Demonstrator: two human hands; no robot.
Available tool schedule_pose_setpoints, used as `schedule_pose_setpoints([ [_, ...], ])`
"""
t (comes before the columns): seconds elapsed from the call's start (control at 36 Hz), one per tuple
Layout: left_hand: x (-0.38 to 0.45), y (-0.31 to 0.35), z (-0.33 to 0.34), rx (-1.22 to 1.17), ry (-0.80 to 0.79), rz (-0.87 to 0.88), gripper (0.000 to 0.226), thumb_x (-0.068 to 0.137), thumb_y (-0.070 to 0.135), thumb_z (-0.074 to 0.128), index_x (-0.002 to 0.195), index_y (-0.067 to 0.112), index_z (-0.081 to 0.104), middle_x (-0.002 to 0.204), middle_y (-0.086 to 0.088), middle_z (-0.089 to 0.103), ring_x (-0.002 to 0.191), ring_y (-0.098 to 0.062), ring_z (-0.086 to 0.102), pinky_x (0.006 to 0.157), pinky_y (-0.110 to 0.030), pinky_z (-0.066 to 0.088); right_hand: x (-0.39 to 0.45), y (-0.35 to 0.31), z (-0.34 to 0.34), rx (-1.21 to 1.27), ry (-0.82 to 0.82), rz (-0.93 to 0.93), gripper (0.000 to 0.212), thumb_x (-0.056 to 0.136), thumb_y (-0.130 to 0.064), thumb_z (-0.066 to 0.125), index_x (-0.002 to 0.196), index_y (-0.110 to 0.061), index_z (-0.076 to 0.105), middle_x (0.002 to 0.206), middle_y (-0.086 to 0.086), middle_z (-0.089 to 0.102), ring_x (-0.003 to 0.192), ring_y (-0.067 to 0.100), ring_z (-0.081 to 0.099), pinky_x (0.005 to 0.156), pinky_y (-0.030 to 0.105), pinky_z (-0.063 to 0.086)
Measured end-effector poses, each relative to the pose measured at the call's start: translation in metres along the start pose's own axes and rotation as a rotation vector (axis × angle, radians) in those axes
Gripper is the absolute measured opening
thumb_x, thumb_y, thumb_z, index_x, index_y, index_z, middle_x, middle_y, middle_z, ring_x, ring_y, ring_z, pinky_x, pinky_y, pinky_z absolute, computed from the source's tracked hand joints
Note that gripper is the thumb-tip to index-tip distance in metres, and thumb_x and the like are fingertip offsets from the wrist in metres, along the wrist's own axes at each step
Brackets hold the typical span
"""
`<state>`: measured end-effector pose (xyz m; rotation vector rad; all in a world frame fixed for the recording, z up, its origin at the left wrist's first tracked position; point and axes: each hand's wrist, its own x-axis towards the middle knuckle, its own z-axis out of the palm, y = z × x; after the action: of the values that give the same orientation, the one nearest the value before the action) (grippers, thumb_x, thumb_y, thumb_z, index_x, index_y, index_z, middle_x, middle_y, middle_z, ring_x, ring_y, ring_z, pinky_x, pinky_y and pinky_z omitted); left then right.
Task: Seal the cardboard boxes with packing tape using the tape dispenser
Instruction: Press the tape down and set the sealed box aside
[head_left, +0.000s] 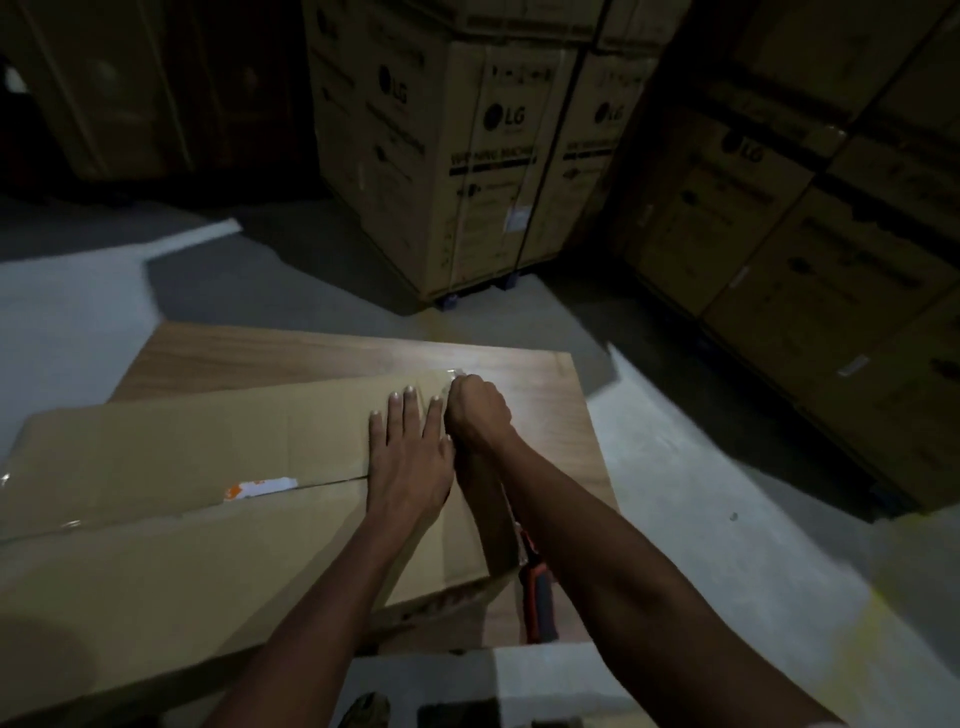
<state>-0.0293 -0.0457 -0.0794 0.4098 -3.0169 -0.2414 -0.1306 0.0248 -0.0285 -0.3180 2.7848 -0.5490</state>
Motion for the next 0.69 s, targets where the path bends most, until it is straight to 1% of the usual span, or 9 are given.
schedule_pose_setpoints([
  [0.11,-0.002,0.003,0.0,-0.016,0.008,-0.011,0.061,0.106,0.044,0.011,0.163,0.022,0.007,0.17,-0.014,0.002,0.157,-0.032,0.0,0.126,-0.053,0.003,-0.009,0.008,0.008,0.212,-0.002,0.087,0.046,0.113,-0.039,0.028,0.139,-0.01,0.052,0.134,0.018,0.064,0.118,0.039,0.062,0.104,0.05,0.051],
  [0.22,0.001,0.001,0.002,-0.025,0.005,-0.032,0.061,0.107,0.044,0.015,0.163,0.023,0.009,0.17,-0.012,0.003,0.157,-0.03,0.001,0.126,-0.052,0.003,-0.039,0.019,0.011,0.354,-0.042,0.133,0.067,0.105,-0.05,0.019,0.162,-0.017,0.03,0.151,0.018,0.054,0.132,0.038,0.056,0.115,0.052,0.041],
  [0.28,0.001,0.001,0.002,-0.043,-0.002,-0.035,0.061,0.106,0.046,0.017,0.163,0.023,0.01,0.171,-0.011,0.003,0.157,-0.029,0.001,0.125,-0.05,0.0,-0.064,0.032,0.014,0.329,-0.043,0.073,0.071,0.103,-0.044,0.026,0.167,-0.017,0.011,0.154,0.019,0.051,0.131,0.039,0.056,0.112,0.049,0.043],
  [0.33,0.001,0.001,0.001,-0.071,0.0,-0.028,0.062,0.106,0.046,0.02,0.163,0.023,0.013,0.17,-0.011,0.005,0.157,-0.029,0.002,0.124,-0.049,-0.001,-0.091,0.052,0.025,0.251,-0.01,-0.034,0.074,0.105,-0.028,0.037,0.167,-0.014,-0.001,0.151,0.021,0.052,0.123,0.04,0.061,0.098,0.045,0.049],
  [0.42,-0.001,0.002,-0.004,-0.121,0.014,-0.026,0.061,0.105,0.045,0.026,0.161,0.023,0.02,0.17,-0.011,0.011,0.157,-0.028,0.006,0.125,-0.049,0.001,-0.121,0.072,0.041,0.251,0.055,-0.04,0.065,0.11,-0.028,0.031,0.166,-0.013,0.004,0.145,0.023,0.057,0.12,0.041,0.062,0.097,0.047,0.051],
  [0.5,-0.006,0.003,-0.011,-0.183,0.045,-0.033,0.055,0.104,0.04,0.036,0.154,0.019,0.039,0.165,-0.01,0.028,0.154,-0.029,0.018,0.125,-0.048,0.01,-0.153,0.081,0.061,0.348,0.198,0.011,0.054,0.111,-0.027,0.035,0.161,-0.006,0.027,0.151,0.023,0.05,0.134,0.042,0.053,0.107,0.051,0.047],
  [0.56,-0.012,0.002,-0.017,-0.18,0.137,0.009,0.038,0.101,0.031,0.041,0.131,0.017,0.06,0.142,-0.008,0.056,0.137,-0.027,0.045,0.114,-0.043,0.028,-0.176,0.084,0.077,0.447,0.321,0.032,0.053,0.111,-0.025,0.039,0.159,-0.004,0.033,0.163,0.021,0.038,0.148,0.039,0.038,0.117,0.047,0.037],
  [0.61,-0.021,0.003,-0.023,-0.195,0.259,0.061,0.022,0.097,0.021,0.048,0.103,0.016,0.069,0.107,-0.005,0.069,0.104,-0.024,0.062,0.095,-0.04,0.038,-0.192,0.082,0.089,0.545,0.405,0.089,0.059,0.111,-0.025,0.043,0.164,-0.005,0.025,0.17,0.02,0.024,0.156,0.035,0.024,0.122,0.043,0.027],
  [0.69,-0.033,0.004,-0.031,-0.299,0.347,0.031,0.02,0.093,0.013,0.057,0.101,0.011,0.075,0.093,-0.007,0.075,0.087,-0.027,0.068,0.089,-0.04,0.042,-0.204,0.073,0.098,0.698,0.43,0.207,0.07,0.11,-0.029,0.045,0.166,-0.006,0.009,0.171,0.023,0.016,0.156,0.039,0.023,0.121,0.043,0.028],
])
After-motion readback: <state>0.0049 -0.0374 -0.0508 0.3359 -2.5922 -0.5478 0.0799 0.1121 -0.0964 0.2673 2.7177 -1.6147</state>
